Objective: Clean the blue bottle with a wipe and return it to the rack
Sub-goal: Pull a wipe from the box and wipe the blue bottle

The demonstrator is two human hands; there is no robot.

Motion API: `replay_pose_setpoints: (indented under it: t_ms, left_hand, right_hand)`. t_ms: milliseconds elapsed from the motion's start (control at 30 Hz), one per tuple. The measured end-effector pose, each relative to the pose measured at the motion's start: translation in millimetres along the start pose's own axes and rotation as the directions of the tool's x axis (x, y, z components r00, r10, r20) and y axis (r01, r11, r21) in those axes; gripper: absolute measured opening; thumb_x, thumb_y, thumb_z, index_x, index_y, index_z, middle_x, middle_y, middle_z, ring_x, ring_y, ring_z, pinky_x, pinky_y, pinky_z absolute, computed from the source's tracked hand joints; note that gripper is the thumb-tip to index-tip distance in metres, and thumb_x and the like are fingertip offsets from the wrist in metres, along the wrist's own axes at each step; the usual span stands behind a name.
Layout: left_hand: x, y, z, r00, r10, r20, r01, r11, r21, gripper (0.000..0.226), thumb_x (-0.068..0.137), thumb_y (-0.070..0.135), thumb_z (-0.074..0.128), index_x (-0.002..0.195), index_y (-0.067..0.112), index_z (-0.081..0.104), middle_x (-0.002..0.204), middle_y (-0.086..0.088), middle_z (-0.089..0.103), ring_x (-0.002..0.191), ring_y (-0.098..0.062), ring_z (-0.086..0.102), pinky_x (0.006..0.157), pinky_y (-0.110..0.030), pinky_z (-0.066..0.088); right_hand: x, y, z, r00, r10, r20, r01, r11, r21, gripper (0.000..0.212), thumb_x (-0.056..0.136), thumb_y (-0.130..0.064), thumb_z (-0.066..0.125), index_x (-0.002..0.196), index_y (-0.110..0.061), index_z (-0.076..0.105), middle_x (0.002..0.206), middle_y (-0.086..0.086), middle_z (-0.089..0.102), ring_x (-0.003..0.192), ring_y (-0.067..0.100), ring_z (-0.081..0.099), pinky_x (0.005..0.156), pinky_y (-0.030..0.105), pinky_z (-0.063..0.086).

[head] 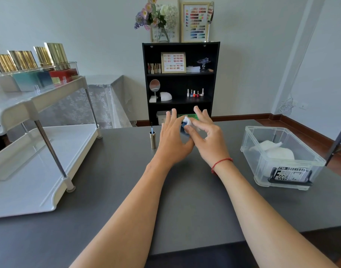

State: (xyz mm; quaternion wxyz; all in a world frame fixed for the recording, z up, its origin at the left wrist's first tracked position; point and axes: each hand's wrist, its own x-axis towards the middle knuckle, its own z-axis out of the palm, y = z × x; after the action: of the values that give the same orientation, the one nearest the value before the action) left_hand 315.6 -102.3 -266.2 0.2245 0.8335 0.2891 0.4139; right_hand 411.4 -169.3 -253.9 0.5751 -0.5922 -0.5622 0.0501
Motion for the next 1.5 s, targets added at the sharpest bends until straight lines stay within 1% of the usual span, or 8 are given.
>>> replay_pose_setpoints:
  t_ms: [100, 233, 400, 533, 867, 1200, 1367, 1500]
  left_hand:
    - [0, 3, 0, 0.999, -0.013, 0.032, 0.014, 0.999, -0.030, 0.049, 0.090, 0.015, 0.058, 0.136, 0.018, 0.041, 0.160, -0.006, 0.010, 0.148, -0.020, -0.006, 0.120, -0.049, 0.010]
    - [0, 0, 2, 0.999, -0.023, 0.028, 0.024, 0.999, -0.044, 0.053, 0.091, 0.020, 0.059, 0.139, 0.021, 0.038, 0.160, -0.004, 0.009, 0.148, -0.018, -0.006, 0.120, -0.048, 0.010]
    - [0, 0, 0, 0.999, -0.005, 0.038, 0.006, 1.000, -0.024, 0.047, 0.092, 0.021, 0.057, 0.137, 0.020, 0.043, 0.160, -0.005, 0.011, 0.148, -0.019, -0.006, 0.120, -0.047, 0.010]
    - [1, -4, -2, 1.000, 0.025, 0.000, -0.025, 0.999, 0.034, 0.042, 0.092, 0.027, 0.058, 0.134, 0.022, 0.051, 0.157, -0.005, 0.021, 0.148, -0.020, 0.002, 0.120, -0.045, 0.007]
    - [2, -8, -2, 0.994, 0.015, -0.104, -0.008, 0.997, 0.075, 0.037, 0.090, 0.030, 0.061, 0.123, 0.015, 0.061, 0.154, -0.006, 0.030, 0.147, -0.019, 0.014, 0.119, -0.045, 0.017]
    - [2, -7, -1, 0.996, 0.011, -0.084, -0.004, 0.997, 0.080, 0.034, 0.089, 0.030, 0.061, 0.120, 0.016, 0.063, 0.155, -0.004, 0.028, 0.147, -0.019, 0.013, 0.119, -0.044, 0.013]
    - [3, -7, 1, 0.997, 0.039, -0.066, -0.034, 0.997, 0.070, 0.030, 0.089, 0.030, 0.062, 0.115, 0.015, 0.065, 0.155, -0.004, 0.028, 0.147, -0.019, 0.013, 0.118, -0.041, 0.010]
    - [4, -7, 2, 0.998, 0.039, -0.054, -0.036, 0.997, 0.064, 0.029, 0.089, 0.031, 0.062, 0.113, 0.015, 0.066, 0.154, -0.004, 0.029, 0.147, -0.018, 0.013, 0.118, -0.041, 0.010]
  right_hand:
    - [1, 0, 1, 1.000, 0.003, -0.005, -0.003, 1.000, -0.012, 0.036, 0.092, -0.024, 0.058, 0.127, -0.017, 0.058, 0.150, -0.009, 0.036, 0.145, 0.007, 0.015, 0.107, 0.022, 0.017]
    - [2, 1, -2, 0.999, 0.021, -0.025, -0.021, 1.000, -0.003, 0.033, 0.092, -0.026, 0.057, 0.125, -0.020, 0.059, 0.151, -0.008, 0.036, 0.146, 0.010, 0.016, 0.106, 0.024, 0.016]
    - [2, 2, -3, 1.000, 0.028, -0.012, -0.028, 0.999, -0.024, 0.034, 0.093, -0.027, 0.056, 0.126, -0.022, 0.058, 0.152, -0.008, 0.034, 0.146, 0.011, 0.015, 0.106, 0.025, 0.016]
    - [1, 4, -4, 0.999, 0.032, -0.024, -0.033, 0.999, -0.030, 0.034, 0.093, -0.026, 0.056, 0.126, -0.019, 0.059, 0.151, -0.006, 0.035, 0.146, 0.012, 0.015, 0.108, 0.025, 0.016]
    - [0, 6, -5, 0.983, 0.013, -0.184, -0.014, 1.000, -0.007, 0.026, 0.093, -0.016, 0.056, 0.115, -0.008, 0.067, 0.138, 0.002, 0.053, 0.138, 0.017, 0.037, 0.116, 0.040, 0.030]
    - [-2, 1, -3, 0.995, 0.085, -0.059, -0.083, 0.996, 0.026, 0.033, 0.092, -0.022, 0.057, 0.123, -0.012, 0.061, 0.148, -0.003, 0.042, 0.143, 0.010, 0.025, 0.111, 0.025, 0.021]
    - [0, 5, -3, 0.990, 0.119, -0.074, -0.114, 0.991, 0.071, 0.034, 0.090, -0.027, 0.060, 0.122, -0.013, 0.062, 0.147, -0.004, 0.043, 0.143, 0.011, 0.027, 0.115, 0.035, 0.025]
    - [-1, 5, -3, 0.989, 0.122, -0.087, -0.115, 0.990, 0.083, 0.035, 0.089, -0.030, 0.062, 0.120, -0.015, 0.064, 0.145, -0.004, 0.045, 0.142, 0.011, 0.029, 0.115, 0.037, 0.026]
